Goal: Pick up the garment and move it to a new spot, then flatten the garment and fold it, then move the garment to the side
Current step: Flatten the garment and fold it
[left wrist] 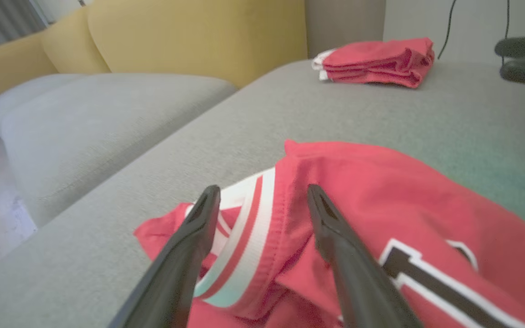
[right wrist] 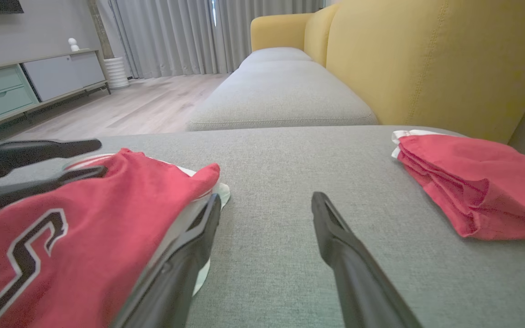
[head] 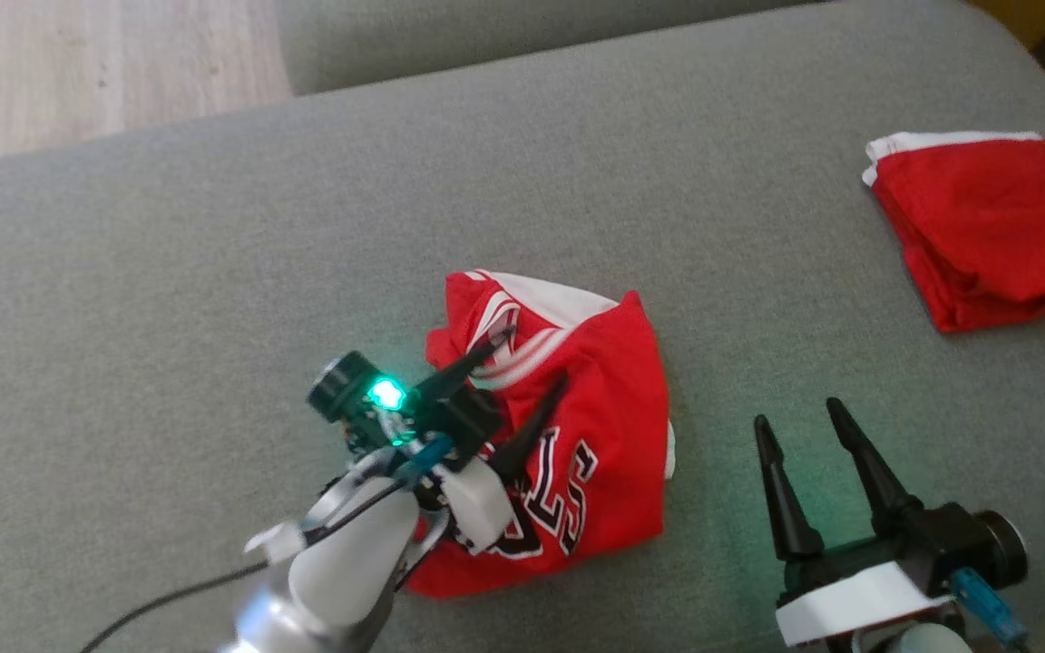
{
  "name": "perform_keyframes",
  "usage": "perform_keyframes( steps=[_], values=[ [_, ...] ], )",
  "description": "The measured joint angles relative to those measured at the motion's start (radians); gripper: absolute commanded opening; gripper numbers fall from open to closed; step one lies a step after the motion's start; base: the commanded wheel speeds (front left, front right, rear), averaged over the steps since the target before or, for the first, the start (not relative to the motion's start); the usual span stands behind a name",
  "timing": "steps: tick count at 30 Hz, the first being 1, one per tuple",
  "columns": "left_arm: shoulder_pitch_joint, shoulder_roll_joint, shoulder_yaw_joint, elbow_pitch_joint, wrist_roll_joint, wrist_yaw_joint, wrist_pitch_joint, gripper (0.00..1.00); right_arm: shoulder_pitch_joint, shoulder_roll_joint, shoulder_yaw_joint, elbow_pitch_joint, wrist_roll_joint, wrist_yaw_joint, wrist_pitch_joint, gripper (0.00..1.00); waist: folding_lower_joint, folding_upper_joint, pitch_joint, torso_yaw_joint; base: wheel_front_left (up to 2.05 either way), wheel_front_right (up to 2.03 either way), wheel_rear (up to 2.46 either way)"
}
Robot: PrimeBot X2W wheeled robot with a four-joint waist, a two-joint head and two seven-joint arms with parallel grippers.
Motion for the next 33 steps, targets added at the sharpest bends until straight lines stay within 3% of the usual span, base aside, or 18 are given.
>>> perform_keyframes(
  steps=[4,7,8,9,10,18,23,26,29,33],
  values=[
    [-0.073,0.011,-0.130,0.107,-0.113,0.000,0.052,1.00,-0.022,0.000,0.015,0.002,0.003,0.000,0.000,1.00,-0.0002,0.0000,0.033,-0.013,0.00,0.00,0.00],
    [-0.097,0.021,-0.182,0.140,-0.141,0.000,0.072,1.00,-0.030,-0.001,0.014,0.001,0.008,0.000,0.000,1.00,-0.0001,0.0000,0.039,-0.015,0.00,0.00,0.00],
    [-0.105,0.023,-0.205,0.153,-0.158,0.000,0.077,0.93,-0.033,-0.001,0.014,0.001,0.008,0.000,0.000,1.00,-0.0001,0.0000,0.039,-0.016,0.00,0.00,0.00],
    [-0.111,0.025,-0.224,0.164,-0.182,0.000,0.086,0.19,-0.035,-0.001,0.013,0.001,0.008,0.000,0.000,1.00,-0.0002,0.0000,0.038,-0.016,0.00,0.00,0.00],
    [-0.113,0.025,-0.241,0.170,-0.207,0.000,0.087,0.00,-0.035,-0.002,0.012,0.002,0.008,0.000,0.000,1.00,-0.0003,0.0000,0.036,-0.016,0.00,0.00,0.00],
    [-0.138,0.021,-0.357,0.091,-0.439,0.000,-0.005,0.00,-0.032,-0.002,0.009,0.004,0.009,0.000,0.000,1.00,-0.0004,0.0000,-0.016,-0.022,0.00,0.00,0.00],
    [-0.293,0.010,-0.362,-0.007,-0.619,0.000,-0.049,0.00,-0.016,-0.002,0.010,0.015,0.048,0.000,0.000,1.00,-0.0003,0.0000,-0.077,-0.040,0.00,0.00,0.00],
    [-0.421,0.004,-0.296,-0.028,-0.719,0.000,-0.067,0.00,0.016,-0.002,0.007,0.021,0.051,0.000,0.000,1.00,-0.0004,0.0000,-0.121,-0.053,0.00,0.00,0.00],
    [-0.530,-0.017,-0.109,-0.002,-0.868,0.000,-0.083,0.00,0.041,-0.001,-0.008,0.023,0.051,0.000,0.000,1.00,-0.0005,0.0000,-0.161,-0.066,0.00,0.00,0.00],
    [-0.638,-0.019,0.003,0.089,-0.924,0.000,-0.091,0.00,0.051,-0.001,-0.020,0.022,0.051,0.000,0.000,1.00,-0.0005,0.0000,-0.196,-0.073,0.00,0.00,0.00]
  ],
)
